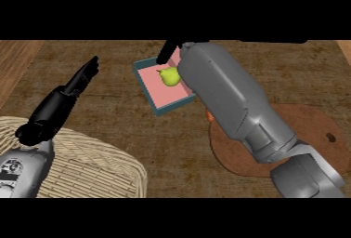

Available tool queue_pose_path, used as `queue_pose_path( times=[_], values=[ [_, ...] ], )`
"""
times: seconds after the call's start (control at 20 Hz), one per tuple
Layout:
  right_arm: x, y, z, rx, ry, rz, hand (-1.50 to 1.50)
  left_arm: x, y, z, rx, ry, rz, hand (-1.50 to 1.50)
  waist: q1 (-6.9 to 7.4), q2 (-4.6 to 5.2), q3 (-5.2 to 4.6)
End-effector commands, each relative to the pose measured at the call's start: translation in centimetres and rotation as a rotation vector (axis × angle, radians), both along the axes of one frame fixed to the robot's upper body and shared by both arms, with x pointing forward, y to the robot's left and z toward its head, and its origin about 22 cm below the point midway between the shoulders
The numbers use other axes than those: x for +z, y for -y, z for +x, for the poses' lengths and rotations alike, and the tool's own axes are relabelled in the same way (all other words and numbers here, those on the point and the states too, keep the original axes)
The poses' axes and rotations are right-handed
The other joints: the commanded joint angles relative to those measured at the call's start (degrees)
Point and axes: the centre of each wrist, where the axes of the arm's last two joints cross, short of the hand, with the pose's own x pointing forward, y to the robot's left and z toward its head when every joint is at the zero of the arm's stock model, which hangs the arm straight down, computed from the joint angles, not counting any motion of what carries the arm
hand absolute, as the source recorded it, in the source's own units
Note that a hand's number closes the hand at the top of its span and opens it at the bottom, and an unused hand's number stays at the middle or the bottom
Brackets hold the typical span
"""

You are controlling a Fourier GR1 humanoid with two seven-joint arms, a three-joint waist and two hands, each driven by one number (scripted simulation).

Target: Pick the pear from the cutting board and place it in the cardboard box

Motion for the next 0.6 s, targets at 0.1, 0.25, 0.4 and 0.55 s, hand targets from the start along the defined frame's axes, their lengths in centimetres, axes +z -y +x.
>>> queue_pose_path(
  times=[0.1, 0.25, 0.4, 0.55],
  values=[
    [4.1, 0.6, -0.5, -0.155, 0.349, 0.504, -1.50, -1.8, 0.2, -0.5, 0.022, -0.051, -0.026, 0.00, -1.18, 0.20, -0.52],
    [1.6, 2.9, -0.1, -0.260, 0.399, 0.634, -1.50, -1.7, 0.3, -0.5, 0.031, -0.042, -0.037, 0.00, -1.28, 0.26, -0.59],
    [-0.5, 4.3, -0.1, -0.311, 0.431, 0.697, -1.50, -2.9, 0.5, -1.0, 0.005, -0.062, -0.040, 0.00, -1.13, 0.23, -0.66],
    [-3.0, 6.0, -0.4, -0.323, 0.478, 0.701, -1.50, -0.9, -0.1, -0.2, 0.018, -0.070, -0.050, 0.00, -2.37, -0.30, -0.63]
  ],
)
